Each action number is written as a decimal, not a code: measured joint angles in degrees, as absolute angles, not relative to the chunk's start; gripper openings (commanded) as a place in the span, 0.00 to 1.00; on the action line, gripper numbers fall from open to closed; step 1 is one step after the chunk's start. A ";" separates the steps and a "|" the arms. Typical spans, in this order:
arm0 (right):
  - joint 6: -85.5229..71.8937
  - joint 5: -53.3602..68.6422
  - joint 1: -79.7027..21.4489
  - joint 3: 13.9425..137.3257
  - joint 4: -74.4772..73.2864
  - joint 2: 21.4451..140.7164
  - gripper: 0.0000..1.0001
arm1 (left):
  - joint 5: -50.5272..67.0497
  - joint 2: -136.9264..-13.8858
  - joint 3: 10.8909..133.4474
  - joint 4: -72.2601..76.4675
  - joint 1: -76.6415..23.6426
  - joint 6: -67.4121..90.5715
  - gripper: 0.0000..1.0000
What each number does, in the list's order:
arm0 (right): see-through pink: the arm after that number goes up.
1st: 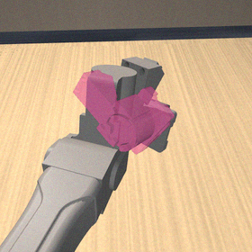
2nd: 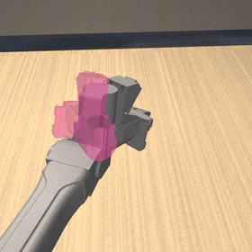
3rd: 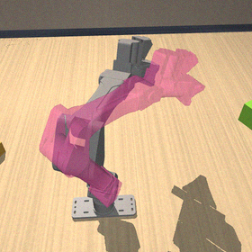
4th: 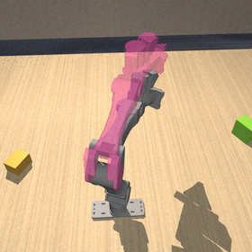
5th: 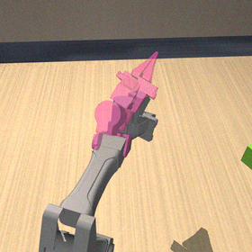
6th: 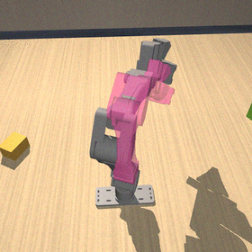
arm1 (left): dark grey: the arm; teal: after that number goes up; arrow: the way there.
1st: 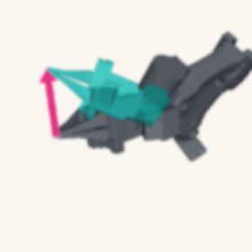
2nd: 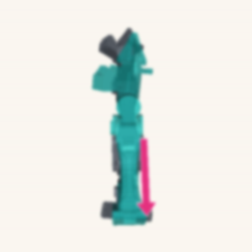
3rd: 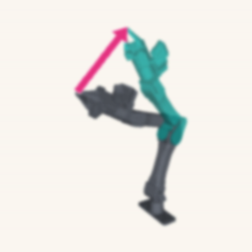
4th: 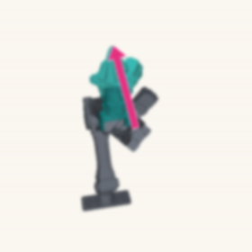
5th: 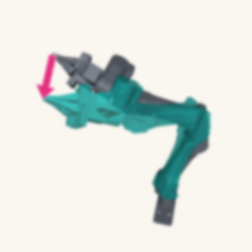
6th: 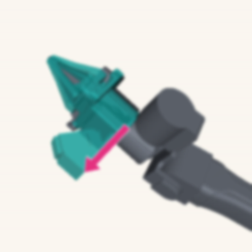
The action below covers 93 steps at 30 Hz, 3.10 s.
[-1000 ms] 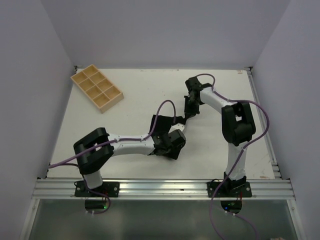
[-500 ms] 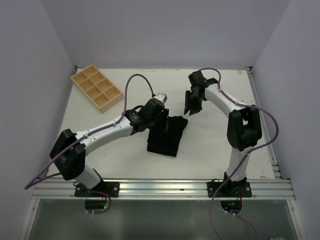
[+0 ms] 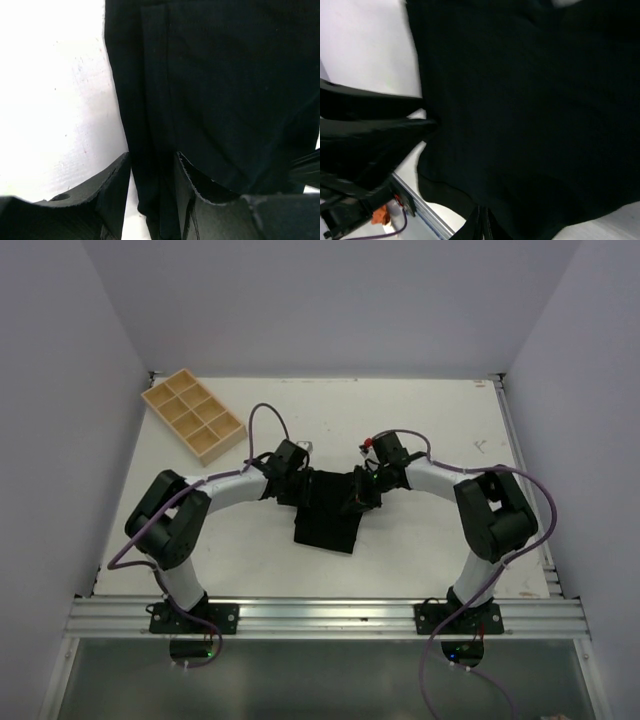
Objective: Roll the underwear
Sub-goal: Fold the underwear
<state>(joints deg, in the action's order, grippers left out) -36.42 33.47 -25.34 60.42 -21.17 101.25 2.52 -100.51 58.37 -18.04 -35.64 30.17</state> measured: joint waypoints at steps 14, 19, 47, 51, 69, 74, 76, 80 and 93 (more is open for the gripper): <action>-37.12 35.40 -25.47 57.43 -20.34 102.85 0.11 | 0.19 -100.05 61.06 -21.67 -34.89 27.57 0.49; -35.92 34.41 -25.28 66.06 -23.24 101.82 0.11 | 4.21 -92.42 63.46 -23.00 -34.83 27.42 0.40; -26.63 28.49 -21.02 76.75 -32.95 114.08 0.13 | 9.17 -85.47 41.12 -14.13 -42.39 34.74 0.41; -25.74 25.78 -20.91 75.92 -33.63 114.02 0.13 | 8.73 -85.47 41.58 -14.46 -42.39 34.63 0.41; -23.22 19.81 -20.95 86.78 -42.65 108.62 0.28 | 8.64 -84.97 64.20 -22.35 -38.24 31.29 0.55; -27.90 17.02 -27.46 79.18 -42.33 100.66 0.28 | 6.81 -93.41 73.08 -22.09 -33.47 25.93 0.56; -30.44 15.99 -31.62 75.64 -41.60 98.89 0.28 | 7.01 -98.41 75.00 -22.02 -32.08 24.56 0.56; -34.87 14.00 -37.76 68.47 -40.49 97.84 0.28 | 8.60 -107.50 77.47 -23.24 -29.47 22.44 0.57; -37.30 7.94 -40.45 58.50 -38.37 96.95 0.28 | 14.66 -114.37 80.16 -21.85 -28.56 19.22 0.56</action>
